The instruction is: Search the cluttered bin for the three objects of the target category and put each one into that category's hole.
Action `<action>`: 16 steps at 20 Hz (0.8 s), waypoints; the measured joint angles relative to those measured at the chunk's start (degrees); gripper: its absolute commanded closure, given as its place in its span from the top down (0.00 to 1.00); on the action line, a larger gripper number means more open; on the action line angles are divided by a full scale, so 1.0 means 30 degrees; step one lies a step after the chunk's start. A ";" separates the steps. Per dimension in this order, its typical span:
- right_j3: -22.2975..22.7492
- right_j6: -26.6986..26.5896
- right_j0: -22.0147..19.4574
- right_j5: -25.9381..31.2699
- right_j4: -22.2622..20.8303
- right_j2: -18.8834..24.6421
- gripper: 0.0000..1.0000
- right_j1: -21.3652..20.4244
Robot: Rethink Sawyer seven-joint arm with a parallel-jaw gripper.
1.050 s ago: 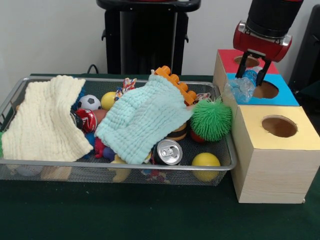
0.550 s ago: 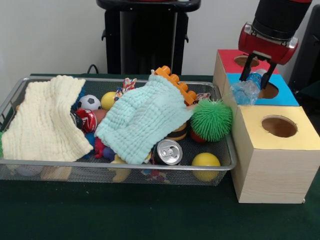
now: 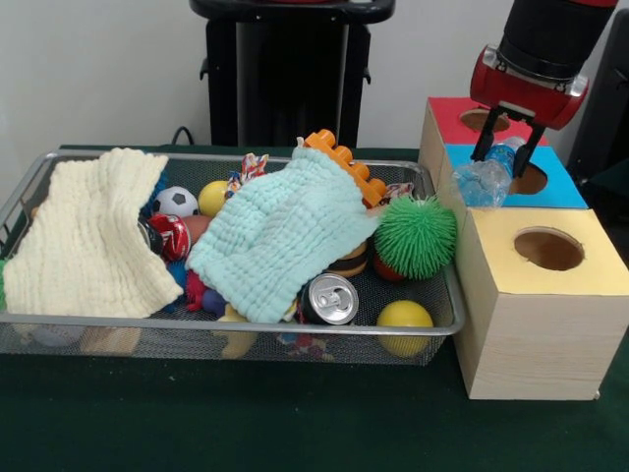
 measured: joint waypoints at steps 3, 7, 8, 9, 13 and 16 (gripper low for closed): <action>-0.0003 0.0000 0.0018 -0.0138 0.0071 -0.0044 0.00 0.0033; -0.0003 0.0000 0.0104 -0.0304 0.0189 -0.0190 0.00 0.0116; -0.0003 0.0000 0.0155 -0.0340 0.0255 -0.0259 0.00 0.0159; -0.0003 0.0000 0.0200 -0.0371 0.0310 -0.0315 0.00 0.0189; -0.0003 0.0004 0.0346 -0.0494 0.0444 -0.0466 0.00 0.0263; -0.0003 0.0004 0.0397 -0.0656 0.0539 -0.0499 0.00 0.0283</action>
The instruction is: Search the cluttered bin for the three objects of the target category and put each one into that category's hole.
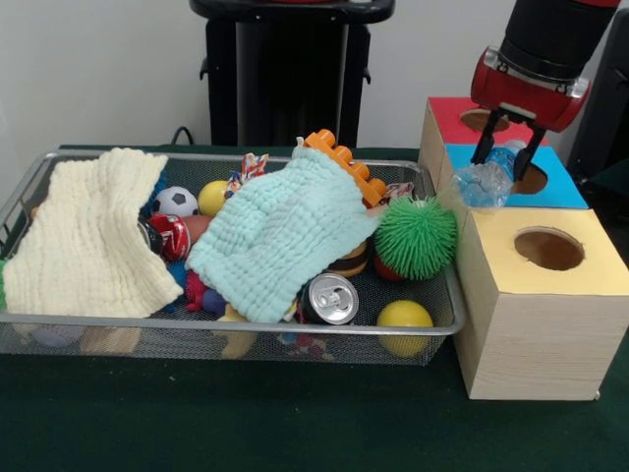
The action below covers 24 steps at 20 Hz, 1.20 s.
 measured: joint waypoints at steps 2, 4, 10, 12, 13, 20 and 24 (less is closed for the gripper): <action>0.0000 0.0000 -0.0004 -0.0221 0.0149 0.0003 0.00 0.0014; 0.0003 0.0000 -0.0002 -0.0454 0.0303 0.0003 0.00 0.0035; 0.0066 0.0000 0.0002 -0.1358 0.0834 0.0006 0.00 0.0102; 0.0111 0.0000 -0.0002 -0.1358 0.0936 0.0003 0.00 0.0096; 0.0124 0.0000 -0.0002 -0.1362 0.0980 0.0003 0.00 0.0094; 0.0239 0.0000 -0.0011 -0.1369 0.1243 0.0003 0.00 0.0080; 0.0279 0.0000 -0.0020 -0.1370 0.1330 0.0006 0.00 0.0071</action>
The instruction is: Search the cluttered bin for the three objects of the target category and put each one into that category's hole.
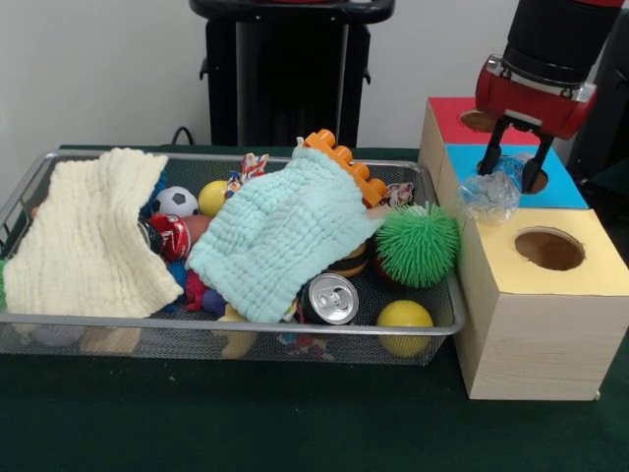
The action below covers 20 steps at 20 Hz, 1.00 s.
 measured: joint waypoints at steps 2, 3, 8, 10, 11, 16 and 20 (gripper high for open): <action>0.0014 0.0000 -0.0002 -0.0004 0.0020 0.0000 0.00 -0.0002; 0.0014 0.0000 -0.0002 0.0000 0.0035 -0.0003 0.00 -0.0002; 0.0026 0.0000 -0.0015 -0.0015 0.0071 0.0004 0.00 0.0004; 0.0039 0.0000 -0.0043 -0.0130 0.0079 0.0077 1.00 0.0063; 0.0044 0.0000 -0.0049 -0.0182 0.0083 0.0099 1.00 0.0090; 0.0064 0.0000 -0.0077 -0.0442 0.0122 0.0163 1.00 0.0377; 0.0072 0.0000 -0.0110 -0.0486 0.0169 0.0165 1.00 0.0395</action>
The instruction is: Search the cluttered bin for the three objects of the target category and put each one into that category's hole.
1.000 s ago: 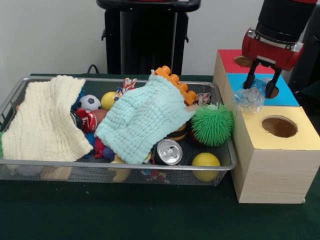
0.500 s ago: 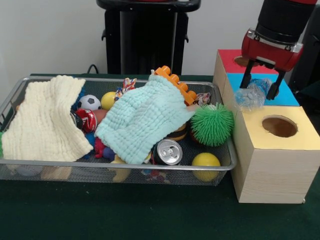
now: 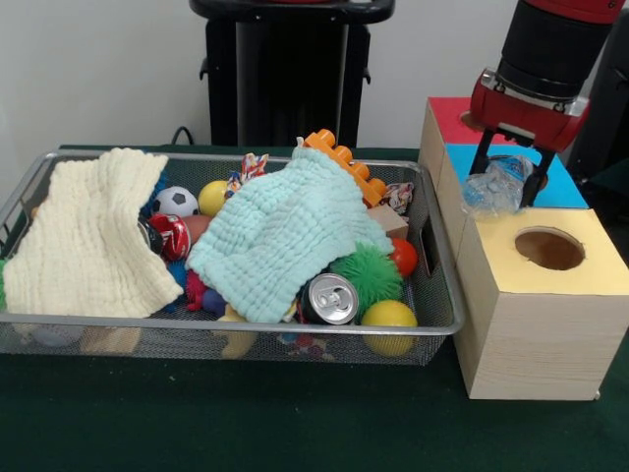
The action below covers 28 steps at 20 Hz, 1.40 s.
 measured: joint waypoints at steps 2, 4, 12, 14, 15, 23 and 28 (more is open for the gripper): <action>0.0003 0.0000 -0.0010 0.0000 0.0016 0.0003 1.00 0.0000; 0.0003 0.0000 -0.0018 0.0000 0.0024 0.0003 1.00 0.0000; 0.0006 0.0000 -0.0079 0.0000 0.0020 0.0003 1.00 -0.0004; 0.0006 0.0000 -0.0090 0.0000 0.0020 0.0003 1.00 -0.0008; 0.0003 0.0000 -0.0104 0.0000 0.0022 -0.0001 1.00 -0.0017; 0.0030 0.0000 -0.0149 0.0004 0.0020 0.0003 0.00 -0.0075; 0.0028 0.0000 -0.0153 0.0004 0.0020 0.0003 0.00 -0.0073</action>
